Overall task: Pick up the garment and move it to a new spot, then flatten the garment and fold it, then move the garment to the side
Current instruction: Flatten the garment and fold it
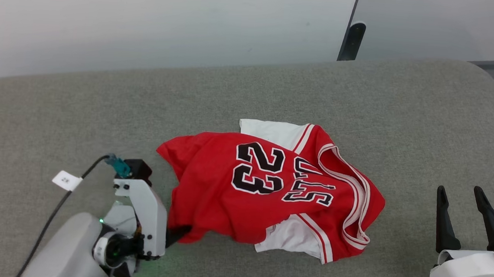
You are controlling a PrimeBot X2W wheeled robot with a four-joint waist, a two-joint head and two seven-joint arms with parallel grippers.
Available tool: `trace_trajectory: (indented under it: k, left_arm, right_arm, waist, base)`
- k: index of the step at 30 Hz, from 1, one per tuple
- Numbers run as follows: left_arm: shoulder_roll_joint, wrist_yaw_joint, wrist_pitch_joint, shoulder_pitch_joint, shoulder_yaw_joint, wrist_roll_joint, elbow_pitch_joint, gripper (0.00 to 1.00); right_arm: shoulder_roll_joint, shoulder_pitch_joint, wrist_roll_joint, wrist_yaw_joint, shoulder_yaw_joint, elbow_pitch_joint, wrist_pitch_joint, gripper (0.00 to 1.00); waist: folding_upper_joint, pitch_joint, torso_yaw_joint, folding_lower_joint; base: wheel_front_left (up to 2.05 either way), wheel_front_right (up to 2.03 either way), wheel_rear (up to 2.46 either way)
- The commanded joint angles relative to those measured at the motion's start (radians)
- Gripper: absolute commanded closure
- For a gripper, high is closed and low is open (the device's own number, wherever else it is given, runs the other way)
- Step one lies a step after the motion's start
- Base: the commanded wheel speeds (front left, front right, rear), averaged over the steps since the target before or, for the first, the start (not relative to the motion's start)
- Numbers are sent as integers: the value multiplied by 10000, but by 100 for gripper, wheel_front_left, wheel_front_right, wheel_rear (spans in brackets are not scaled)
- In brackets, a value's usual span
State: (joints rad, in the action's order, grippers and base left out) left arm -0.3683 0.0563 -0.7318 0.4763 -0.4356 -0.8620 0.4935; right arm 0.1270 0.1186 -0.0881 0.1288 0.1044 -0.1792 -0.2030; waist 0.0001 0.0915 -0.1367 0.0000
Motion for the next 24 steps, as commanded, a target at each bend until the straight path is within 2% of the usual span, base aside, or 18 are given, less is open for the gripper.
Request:
trace_trajectory:
  k: [1,2,3,4,5,6,7,10,14,24]
  left_arm:
    - [136,62,-92,105,-42,-123,191,0]
    - [216,103,-99,129,-35,-201,313,1]
    - [296,137,-68,143,-3,-285,469,15]
    - [296,137,-68,143,-3,-285,469,15]
    - [329,172,-57,156,-30,-295,616,51]
    - [330,243,-56,190,-96,-264,730,67]
    - [347,297,1,237,-125,-237,846,100]
    - [411,400,204,442,-45,-364,1135,100]
    - [198,546,181,722,-158,-310,1354,100]
    - [-790,702,703,1764,-486,442,1142,100]
  right_arm:
    - [-9,132,-114,38,-14,-32,-66,0]
    - [-13,163,-112,39,-18,-41,-84,0]
    - [-14,190,-95,38,-21,-51,-83,0]
    - [-14,190,-95,38,-21,-51,-83,0]
    - [-15,201,-97,39,-25,-65,-96,0]
    - [-15,203,-113,38,-26,-79,-108,0]
    - [-23,196,-118,38,-33,-94,-112,0]
    - [-32,229,-118,38,-27,-131,-129,0]
    - [9,241,-131,39,20,-187,-156,0]
    - [-41,58,-141,38,37,-349,-210,0]
  waist:
    - [-1,72,-56,0]
    - [-1,94,-64,0]
    - [-1,113,-72,0]
    - [-1,113,-72,0]
    - [-1,131,-80,0]
    - [-1,145,-84,0]
    - [-1,156,-85,0]
    - [-1,169,-81,0]
    - [-1,139,-24,0]
    - [-1,-52,62,0]
  base:
    - [0,0,0]
    - [0,0,0]
    - [0,0,0]
    - [0,0,0]
    - [0,0,0]
    - [0,0,0]
    - [0,0,0]
    - [0,0,0]
    - [0,0,0]
    - [0,0,0]
